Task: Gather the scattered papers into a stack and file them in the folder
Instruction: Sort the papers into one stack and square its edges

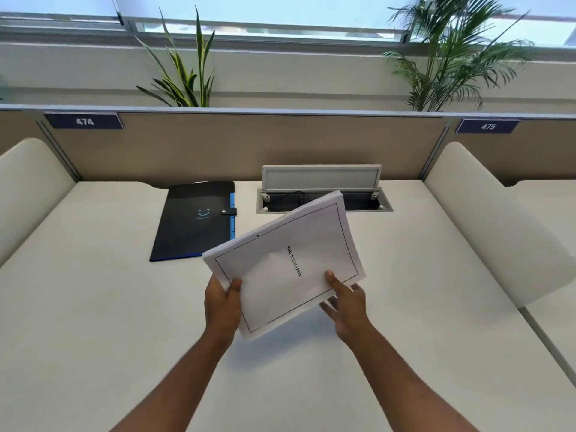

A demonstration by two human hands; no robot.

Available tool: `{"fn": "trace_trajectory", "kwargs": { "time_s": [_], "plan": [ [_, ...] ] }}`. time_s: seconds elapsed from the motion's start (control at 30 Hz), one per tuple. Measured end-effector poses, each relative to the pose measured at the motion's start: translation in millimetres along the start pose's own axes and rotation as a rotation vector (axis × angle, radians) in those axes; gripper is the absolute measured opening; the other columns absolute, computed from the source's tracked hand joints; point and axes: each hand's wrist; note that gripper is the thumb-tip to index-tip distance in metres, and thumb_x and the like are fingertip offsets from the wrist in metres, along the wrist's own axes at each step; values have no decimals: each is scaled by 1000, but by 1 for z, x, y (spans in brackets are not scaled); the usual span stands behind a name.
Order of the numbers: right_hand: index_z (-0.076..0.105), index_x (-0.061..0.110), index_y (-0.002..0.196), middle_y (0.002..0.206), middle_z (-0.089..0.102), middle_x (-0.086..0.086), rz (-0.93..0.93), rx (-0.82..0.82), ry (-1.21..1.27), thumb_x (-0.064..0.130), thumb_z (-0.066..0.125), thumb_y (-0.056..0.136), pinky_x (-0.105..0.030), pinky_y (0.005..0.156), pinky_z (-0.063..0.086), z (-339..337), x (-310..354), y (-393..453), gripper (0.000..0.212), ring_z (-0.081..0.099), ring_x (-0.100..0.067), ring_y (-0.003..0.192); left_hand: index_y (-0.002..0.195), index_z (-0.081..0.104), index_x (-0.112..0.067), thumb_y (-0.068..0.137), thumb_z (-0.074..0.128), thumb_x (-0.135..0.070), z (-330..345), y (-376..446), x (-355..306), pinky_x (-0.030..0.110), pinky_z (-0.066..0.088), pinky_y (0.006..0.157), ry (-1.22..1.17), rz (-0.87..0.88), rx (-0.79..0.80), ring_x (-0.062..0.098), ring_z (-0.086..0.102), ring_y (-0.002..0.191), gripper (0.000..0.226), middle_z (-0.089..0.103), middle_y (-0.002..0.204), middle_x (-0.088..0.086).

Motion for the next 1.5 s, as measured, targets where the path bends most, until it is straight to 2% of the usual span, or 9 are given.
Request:
{"fn": "trace_trajectory", "kwargs": {
  "time_s": [0.17,0.3,0.4,0.53,0.6,0.7,0.83,1.13,1.5],
  "plan": [
    [68,10,119,120,75,-17,-36,190,246,-4,71,89,-41,80,62,11,9,0,33,76,-25,94,133,49,-15,98,58,-17,19,-21,8,44,53,95,-218,-56,117,25,63,112,36,66,123,5],
    [70,14,105,106,78,-10,-364,148,-45,-2,75,87,-46,88,60,1,40,5,25,74,-30,97,148,27,-15,93,66,-23,26,-20,2,40,40,110,-122,-112,23,27,43,138,68,43,150,9],
    [73,16,103,101,81,-2,-564,224,-278,2,76,88,-40,87,62,-14,64,9,21,76,-22,94,157,8,-22,90,65,-37,30,-9,-21,40,26,119,71,103,34,18,23,149,89,17,164,0],
    [71,24,101,94,79,9,-689,308,-462,9,75,92,-24,71,62,-18,88,10,18,75,-11,85,143,39,-25,96,54,-40,60,0,-67,34,54,96,72,279,264,17,53,127,51,52,140,-6],
    [70,24,97,90,78,10,-744,289,-454,7,75,92,-19,67,58,-16,94,11,18,73,-4,78,120,51,-30,100,48,-36,75,-1,-79,26,60,80,37,320,249,17,65,106,21,64,111,-13],
    [69,26,97,90,77,11,-816,254,-394,8,76,91,-17,68,57,-18,101,12,19,71,-2,79,114,53,-31,101,43,-35,89,-9,-84,28,61,80,-15,421,196,16,66,99,17,65,104,-13],
    [66,27,110,101,76,8,-824,270,-384,21,83,86,-21,74,60,-29,96,17,30,72,-8,91,110,47,-42,94,45,-51,94,-15,-67,27,60,74,-61,472,218,14,65,101,19,63,109,-9],
    [72,32,86,91,77,-3,-648,257,-508,16,90,78,-50,79,63,-27,86,44,25,72,-32,91,112,41,-42,104,38,-24,114,-11,-23,15,56,76,30,366,193,-6,60,103,20,57,118,-16],
    [75,20,99,95,79,3,-496,242,-630,20,85,84,-34,77,62,-47,74,92,18,75,-18,89,114,45,-21,105,37,-23,138,12,14,9,52,71,144,189,197,0,61,97,12,59,108,-16]
  ]
}}
Point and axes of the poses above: each hand's wrist, its own y-axis towards the middle knuckle, its own z-axis out of the palm, x = y × z
